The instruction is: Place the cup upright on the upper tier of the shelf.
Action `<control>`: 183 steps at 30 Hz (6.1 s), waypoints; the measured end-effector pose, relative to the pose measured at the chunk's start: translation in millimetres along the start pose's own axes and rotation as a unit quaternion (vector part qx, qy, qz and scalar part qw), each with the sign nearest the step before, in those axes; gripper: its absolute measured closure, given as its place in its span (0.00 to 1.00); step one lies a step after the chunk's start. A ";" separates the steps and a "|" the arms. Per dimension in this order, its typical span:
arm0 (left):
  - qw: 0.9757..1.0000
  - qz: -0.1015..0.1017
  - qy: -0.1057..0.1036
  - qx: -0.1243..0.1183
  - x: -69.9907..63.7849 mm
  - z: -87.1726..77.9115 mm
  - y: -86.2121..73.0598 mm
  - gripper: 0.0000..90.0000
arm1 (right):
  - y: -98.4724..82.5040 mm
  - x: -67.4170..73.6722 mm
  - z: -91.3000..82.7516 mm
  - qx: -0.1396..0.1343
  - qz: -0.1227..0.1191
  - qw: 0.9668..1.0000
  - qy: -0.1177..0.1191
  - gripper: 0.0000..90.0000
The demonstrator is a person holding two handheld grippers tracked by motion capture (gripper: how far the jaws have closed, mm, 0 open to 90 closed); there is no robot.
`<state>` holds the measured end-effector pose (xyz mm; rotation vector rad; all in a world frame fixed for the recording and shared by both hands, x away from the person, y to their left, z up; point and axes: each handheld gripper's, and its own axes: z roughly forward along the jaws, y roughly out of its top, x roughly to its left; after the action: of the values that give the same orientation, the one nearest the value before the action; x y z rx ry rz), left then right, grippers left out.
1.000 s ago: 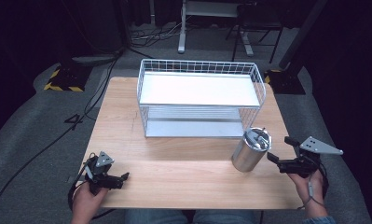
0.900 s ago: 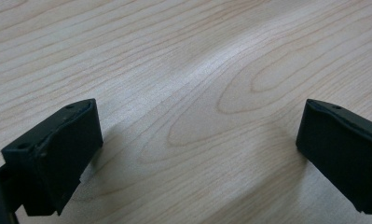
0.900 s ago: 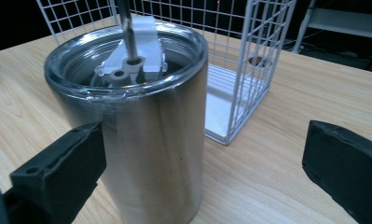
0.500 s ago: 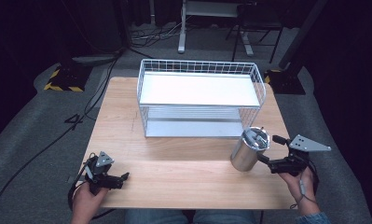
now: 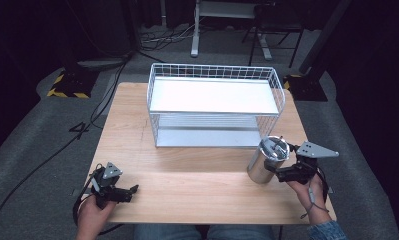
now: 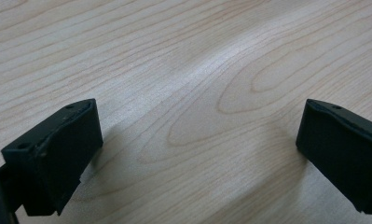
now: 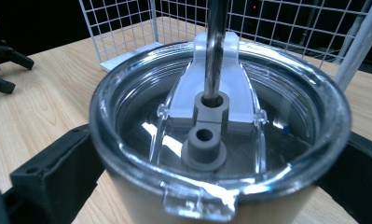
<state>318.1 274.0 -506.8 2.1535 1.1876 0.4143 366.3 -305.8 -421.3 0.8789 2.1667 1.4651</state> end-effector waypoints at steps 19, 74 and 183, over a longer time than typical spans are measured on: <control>1.000 0.000 0.000 0.000 0.0 0.0 0.0 0.01 | -5.5 -2.3 13.7 0.020 -0.010 1.000 0.002 0.04; 1.000 0.000 0.000 0.000 0.0 0.0 0.0 0.01 | 125.9 -4.4 -14.2 0.016 0.002 1.000 -0.022 0.04; 1.000 -0.001 0.000 -0.001 -0.3 0.1 0.0 0.01 | 270.2 2.1 153.6 0.006 -0.017 1.000 -0.004 0.03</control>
<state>318.0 273.7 -506.9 2.1502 1.1905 0.4148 536.6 -128.7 -231.0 0.8454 2.1750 1.4315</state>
